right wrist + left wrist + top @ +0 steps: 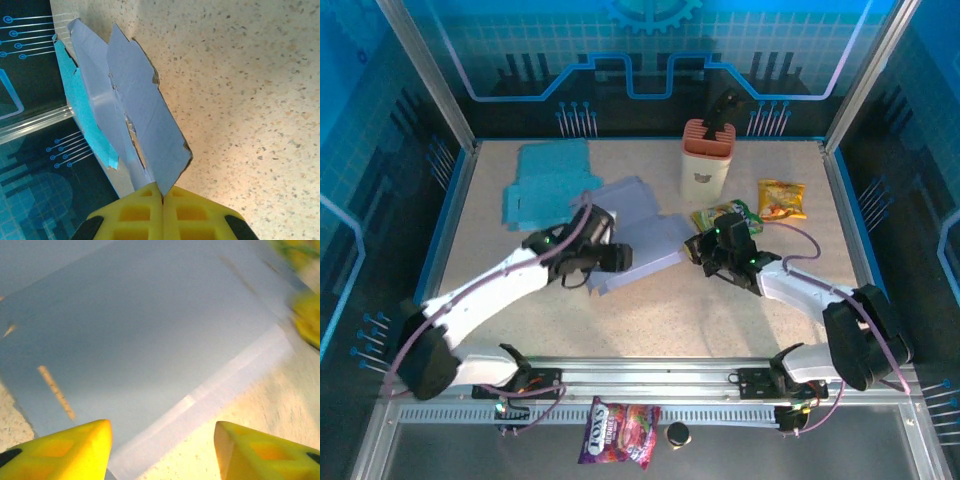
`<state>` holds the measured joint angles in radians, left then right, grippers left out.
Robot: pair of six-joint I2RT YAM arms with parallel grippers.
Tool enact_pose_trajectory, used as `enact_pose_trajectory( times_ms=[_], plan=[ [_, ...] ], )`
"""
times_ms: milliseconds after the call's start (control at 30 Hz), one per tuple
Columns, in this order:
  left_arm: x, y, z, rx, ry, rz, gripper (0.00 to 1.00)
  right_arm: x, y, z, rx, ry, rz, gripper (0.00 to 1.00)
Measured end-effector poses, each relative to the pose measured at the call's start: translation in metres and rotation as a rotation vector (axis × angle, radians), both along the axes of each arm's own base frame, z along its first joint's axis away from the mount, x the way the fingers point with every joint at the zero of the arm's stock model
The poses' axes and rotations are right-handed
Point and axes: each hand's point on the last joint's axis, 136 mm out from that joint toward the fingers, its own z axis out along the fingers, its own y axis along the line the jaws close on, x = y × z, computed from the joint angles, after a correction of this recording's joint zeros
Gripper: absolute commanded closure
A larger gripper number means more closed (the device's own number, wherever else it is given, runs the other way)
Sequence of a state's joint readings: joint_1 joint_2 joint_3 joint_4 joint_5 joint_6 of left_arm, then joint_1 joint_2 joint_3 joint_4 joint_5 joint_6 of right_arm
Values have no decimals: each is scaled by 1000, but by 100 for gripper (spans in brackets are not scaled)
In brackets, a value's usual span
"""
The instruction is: Fold the paper box
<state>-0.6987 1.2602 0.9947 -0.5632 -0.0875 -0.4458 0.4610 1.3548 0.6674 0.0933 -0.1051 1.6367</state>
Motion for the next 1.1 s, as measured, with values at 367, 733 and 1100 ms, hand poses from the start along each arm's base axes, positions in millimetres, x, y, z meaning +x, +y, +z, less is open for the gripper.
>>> enact_pose_trajectory(
  times_ms=[367, 733, 1100],
  plan=[
    [-35, 3, -24, 398, -273, -315, 31, 10, -2, 36, 26, 117, 13, 100],
    [-1, 13, -33, 691, -408, -352, 87, 3, -3, 32, 30, 209, 41, 100],
    [-2, 9, -27, 737, -453, -435, 100, 3, -16, 52, -19, 180, 37, 46]
  ],
)
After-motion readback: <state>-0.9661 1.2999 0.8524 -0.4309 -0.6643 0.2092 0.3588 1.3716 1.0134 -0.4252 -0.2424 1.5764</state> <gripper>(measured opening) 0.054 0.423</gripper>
